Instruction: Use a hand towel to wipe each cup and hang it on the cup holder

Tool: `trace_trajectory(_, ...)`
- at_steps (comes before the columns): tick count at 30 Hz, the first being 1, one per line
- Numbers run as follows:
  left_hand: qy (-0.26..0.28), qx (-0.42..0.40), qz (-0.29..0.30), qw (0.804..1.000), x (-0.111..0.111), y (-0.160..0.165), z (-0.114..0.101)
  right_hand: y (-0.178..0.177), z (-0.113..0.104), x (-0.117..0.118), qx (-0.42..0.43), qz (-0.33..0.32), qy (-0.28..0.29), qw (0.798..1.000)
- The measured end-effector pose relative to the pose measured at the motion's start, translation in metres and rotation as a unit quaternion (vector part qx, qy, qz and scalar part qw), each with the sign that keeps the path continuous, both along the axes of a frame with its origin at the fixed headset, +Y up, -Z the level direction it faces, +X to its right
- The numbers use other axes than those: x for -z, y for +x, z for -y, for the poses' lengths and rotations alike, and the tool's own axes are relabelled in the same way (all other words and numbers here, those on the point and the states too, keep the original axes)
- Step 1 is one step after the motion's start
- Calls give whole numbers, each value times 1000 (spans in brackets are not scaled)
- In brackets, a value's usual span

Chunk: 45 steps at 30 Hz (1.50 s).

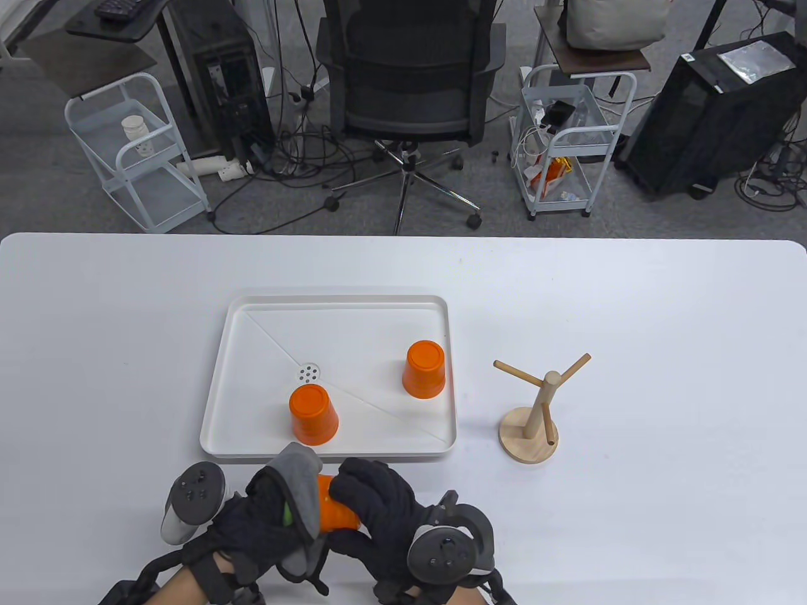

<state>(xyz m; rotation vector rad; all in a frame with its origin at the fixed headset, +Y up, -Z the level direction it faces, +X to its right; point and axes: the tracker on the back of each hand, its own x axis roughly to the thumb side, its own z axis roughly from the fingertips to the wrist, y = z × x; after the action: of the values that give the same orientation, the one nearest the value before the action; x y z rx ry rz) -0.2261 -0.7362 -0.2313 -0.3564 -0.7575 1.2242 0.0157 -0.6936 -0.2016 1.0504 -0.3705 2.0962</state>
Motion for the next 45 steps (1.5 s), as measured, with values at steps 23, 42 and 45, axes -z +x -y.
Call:
trace_trajectory(23, -22, -89, -32, 995, 5, -15, -7, 58, -96, -15, 54, 117, 77, 989)
trace_trajectory(42, -30, -94, -37, 994, 6, -17, -8, 192, -174, 54, -45, 353, 5, 934)
trace_trajectory(45, -32, -93, -36, 994, 6, -16, -8, 207, -169, 71, -51, 387, -39, 920)
